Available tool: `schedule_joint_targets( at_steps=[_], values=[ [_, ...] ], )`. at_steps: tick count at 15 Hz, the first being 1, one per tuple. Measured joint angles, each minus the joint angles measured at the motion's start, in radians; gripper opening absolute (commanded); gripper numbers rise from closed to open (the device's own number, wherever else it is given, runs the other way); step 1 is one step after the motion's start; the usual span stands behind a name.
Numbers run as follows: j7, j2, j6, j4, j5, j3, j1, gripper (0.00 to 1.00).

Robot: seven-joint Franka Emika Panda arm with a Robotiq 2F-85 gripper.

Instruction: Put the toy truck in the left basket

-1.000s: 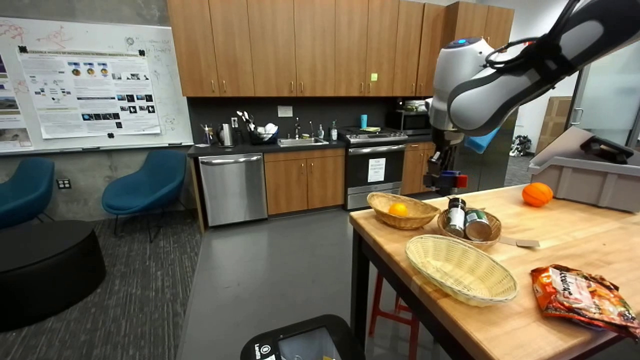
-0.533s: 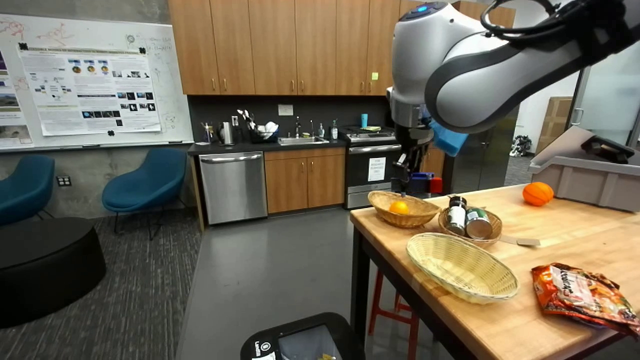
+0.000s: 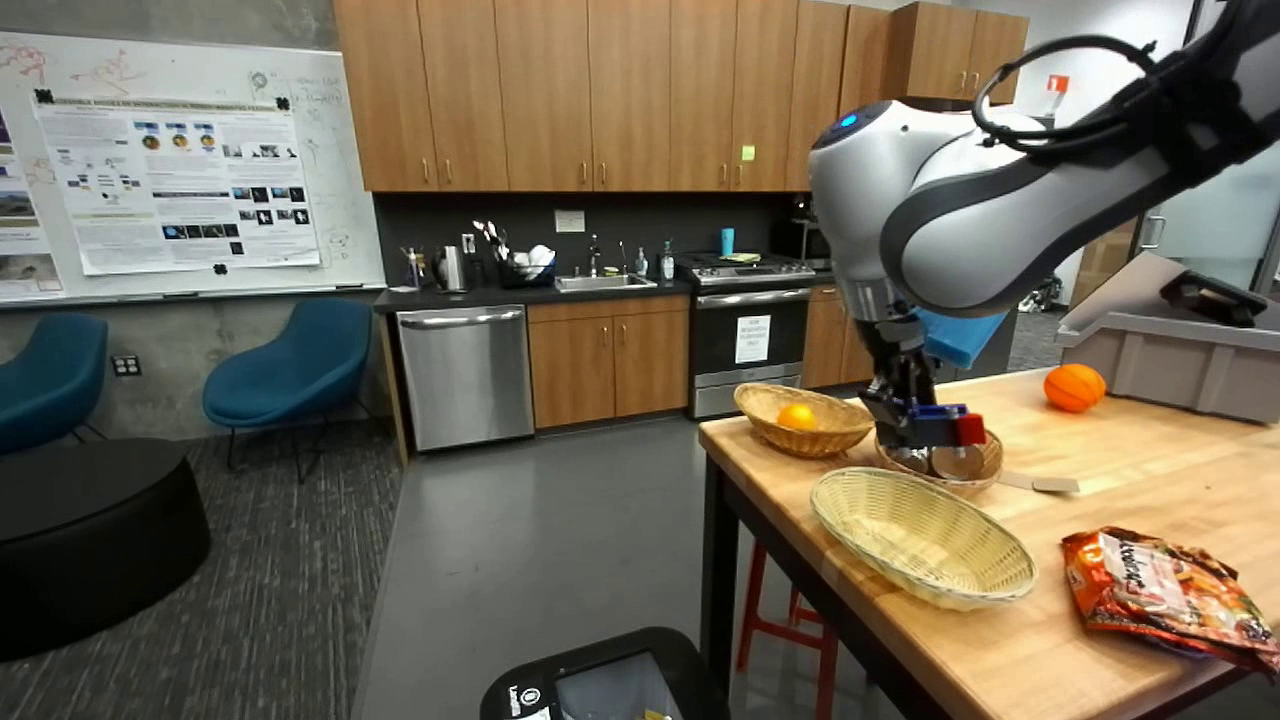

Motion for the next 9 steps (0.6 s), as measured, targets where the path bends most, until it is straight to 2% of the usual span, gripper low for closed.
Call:
schedule_joint_targets(
  at_steps=[4, 9],
  values=[
    [-0.056, 0.008, -0.006, -0.017, 0.042, -0.046, -0.001, 0.22],
    [-0.172, -0.006, -0.041, -0.018, 0.234, -0.051, 0.054, 0.22]
  ],
)
